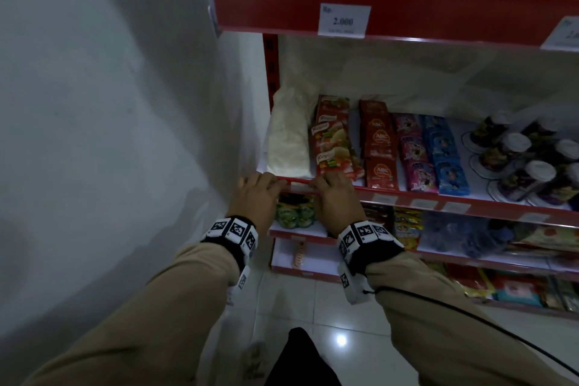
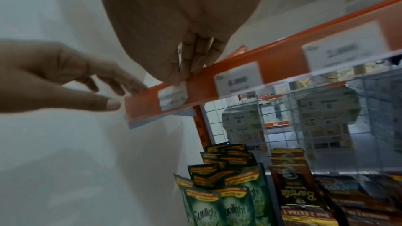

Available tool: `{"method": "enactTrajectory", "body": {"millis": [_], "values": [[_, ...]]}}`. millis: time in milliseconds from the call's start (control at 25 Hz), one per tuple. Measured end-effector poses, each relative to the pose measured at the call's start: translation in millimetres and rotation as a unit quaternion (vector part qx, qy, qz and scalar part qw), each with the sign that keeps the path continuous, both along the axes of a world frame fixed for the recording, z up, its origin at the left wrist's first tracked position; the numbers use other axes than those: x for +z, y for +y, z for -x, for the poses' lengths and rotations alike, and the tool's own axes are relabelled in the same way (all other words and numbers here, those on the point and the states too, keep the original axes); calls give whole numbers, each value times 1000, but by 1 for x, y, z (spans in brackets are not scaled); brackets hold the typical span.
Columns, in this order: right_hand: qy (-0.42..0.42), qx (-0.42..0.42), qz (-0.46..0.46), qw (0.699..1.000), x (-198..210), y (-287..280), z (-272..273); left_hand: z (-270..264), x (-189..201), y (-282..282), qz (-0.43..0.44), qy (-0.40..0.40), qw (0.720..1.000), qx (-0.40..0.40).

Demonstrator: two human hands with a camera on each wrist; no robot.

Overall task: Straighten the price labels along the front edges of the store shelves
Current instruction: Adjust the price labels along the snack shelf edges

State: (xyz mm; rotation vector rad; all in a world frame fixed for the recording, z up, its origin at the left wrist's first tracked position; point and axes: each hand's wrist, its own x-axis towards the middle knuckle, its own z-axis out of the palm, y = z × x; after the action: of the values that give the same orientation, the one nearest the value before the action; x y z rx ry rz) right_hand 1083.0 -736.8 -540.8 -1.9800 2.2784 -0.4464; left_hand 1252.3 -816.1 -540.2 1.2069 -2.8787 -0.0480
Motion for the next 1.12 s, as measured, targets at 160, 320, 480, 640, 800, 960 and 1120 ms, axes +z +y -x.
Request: {"method": "enactTrajectory", "body": {"millis": [160, 320, 480, 640, 800, 960, 1120], "values": [[7, -2, 33, 999, -8, -8, -22, -5, -5, -11, -21, -2, 999, -49], [18, -24, 57, 998, -16, -7, -27, -1, -10, -18, -31, 24, 998, -56], [30, -39, 61, 997, -20, -9, -31, -1, -14, -23, -19, 14, 996, -88], [36, -53, 81, 995, -21, -9, -33, 2, -17, -25, -19, 26, 995, -98], [39, -62, 81, 994, -22, -10, -34, 1, -22, -26, -23, 44, 993, -103], [42, -74, 50, 995, -23, -16, -37, -4, -25, -27, -30, 49, 992, -116], [-20, -93, 37, 995, -22, -22, -31, -6, -23, -29, -42, 70, 991, -108]]}}
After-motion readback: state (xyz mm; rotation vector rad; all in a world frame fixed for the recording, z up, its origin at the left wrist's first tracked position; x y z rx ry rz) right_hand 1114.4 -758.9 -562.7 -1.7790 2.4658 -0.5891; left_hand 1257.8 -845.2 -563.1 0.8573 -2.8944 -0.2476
